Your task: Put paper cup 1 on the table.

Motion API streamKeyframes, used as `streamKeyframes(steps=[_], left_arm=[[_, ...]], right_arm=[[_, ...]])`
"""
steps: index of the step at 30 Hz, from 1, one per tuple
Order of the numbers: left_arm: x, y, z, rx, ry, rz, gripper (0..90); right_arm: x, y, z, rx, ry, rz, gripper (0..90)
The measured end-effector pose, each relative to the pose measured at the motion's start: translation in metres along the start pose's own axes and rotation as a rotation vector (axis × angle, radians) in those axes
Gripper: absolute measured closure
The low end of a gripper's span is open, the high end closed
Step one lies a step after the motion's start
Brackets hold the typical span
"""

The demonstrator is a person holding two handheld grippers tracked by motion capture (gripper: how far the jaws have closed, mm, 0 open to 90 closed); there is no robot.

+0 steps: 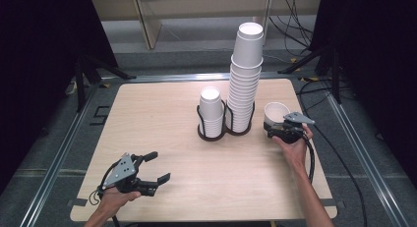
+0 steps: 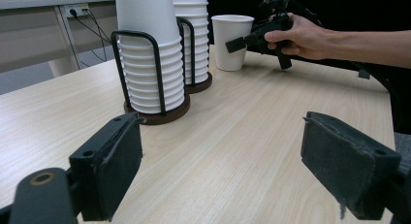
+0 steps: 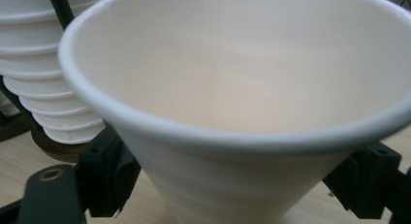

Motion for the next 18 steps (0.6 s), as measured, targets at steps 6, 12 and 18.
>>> streamKeyframes(steps=[6,12,18], left_arm=[[0.000,0.000,0.001,0.012,-0.025,-0.002,14.6],[0.000,0.000,0.001,0.009,-0.021,-0.001,14.7],[-0.001,0.000,-0.001,-0.001,-0.008,-0.002,14.7]], right_arm=[[0.004,-0.004,-0.004,-0.012,0.035,0.036,15.4],[0.008,-0.007,-0.009,-0.035,0.033,0.060,15.4],[0.015,-0.008,-0.024,-0.024,0.073,0.057,15.5]])
Point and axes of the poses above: each handheld gripper's, and its own axes: z roughly forward along the jaws, x roughly out of its underside, y roughly to its left, the point moved 2 cm from there along z, roughly forward along the jaws, and after that the axes turned 11 degrees about y, right-handed, at the moved point
